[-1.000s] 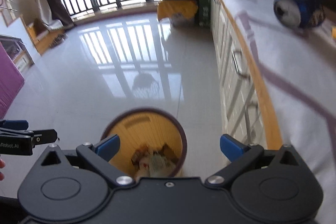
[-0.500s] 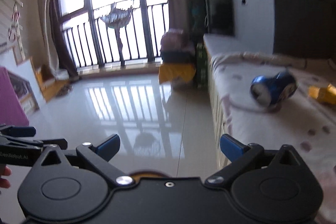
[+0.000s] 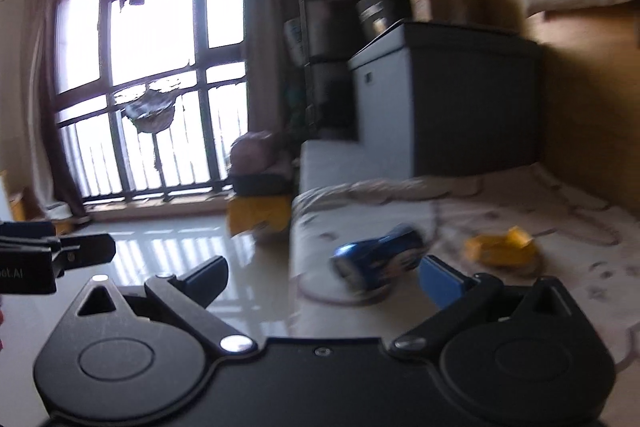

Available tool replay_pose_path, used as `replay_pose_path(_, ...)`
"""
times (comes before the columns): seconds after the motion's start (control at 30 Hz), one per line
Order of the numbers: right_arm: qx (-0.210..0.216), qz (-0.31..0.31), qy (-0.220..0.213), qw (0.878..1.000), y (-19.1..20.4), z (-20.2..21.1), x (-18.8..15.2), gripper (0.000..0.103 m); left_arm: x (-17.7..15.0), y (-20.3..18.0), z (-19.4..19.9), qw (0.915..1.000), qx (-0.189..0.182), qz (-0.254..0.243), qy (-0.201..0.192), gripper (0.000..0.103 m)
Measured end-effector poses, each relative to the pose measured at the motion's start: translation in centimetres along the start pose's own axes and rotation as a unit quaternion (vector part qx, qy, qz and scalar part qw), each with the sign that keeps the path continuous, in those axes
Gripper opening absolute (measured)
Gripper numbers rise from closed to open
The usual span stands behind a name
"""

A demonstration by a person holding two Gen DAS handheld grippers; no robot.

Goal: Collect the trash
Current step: 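Move both open tools back toward the can and yellow box on the mattress, then grasp the blue crushed can with the left tool while the right tool grasps the yellow box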

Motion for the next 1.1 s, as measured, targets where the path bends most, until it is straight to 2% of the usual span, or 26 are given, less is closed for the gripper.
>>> replay_pose_path(0.3, -0.076, 0.015, -0.016, 0.997, -8.3, 0.3, 0.0, 0.103, -0.5, -8.6, -4.6, 0.9965, -0.066, -0.038, -0.034, 0.103)
replay_pose_path(0.5, -0.114, 0.023, 0.002, 0.993, -12.9, -1.2, -1.5, 0.103, -2.3, -13.5, -8.1, 0.9913, -0.110, -0.067, -0.027, 0.103)
replay_pose_path(0.6, -0.122, 0.026, 0.011, 0.992, -14.6, -2.2, -2.0, 0.103, -3.5, -15.0, -9.7, 0.9878, -0.112, -0.106, -0.018, 0.103)
replay_pose_path(0.8, -0.109, -0.009, 0.020, 0.994, -16.8, -5.5, -2.6, 0.103, -4.9, -16.4, -12.9, 0.9705, -0.108, -0.214, -0.024, 0.103)
replay_pose_path(0.97, -0.101, -0.031, 0.031, 0.994, -17.7, -9.3, -3.2, 0.103, -6.0, -17.4, -15.8, 0.9468, -0.099, -0.305, -0.025, 0.094)
replay_pose_path(1.1, -0.102, -0.052, 0.038, 0.993, -18.7, -12.1, -3.6, 0.103, -6.7, -18.2, -17.9, 0.9316, -0.091, -0.352, -0.015, 0.090)
Point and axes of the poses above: each gripper's, at about its wrist camera, not at the fingertips, and z roughly against the way its jaws point, y to its left, x to its top, the point moved 6 cm from there along -z, roughly the way its jaws point, and after that the axes turned 4 degrees about z, right-handed, at the moved point
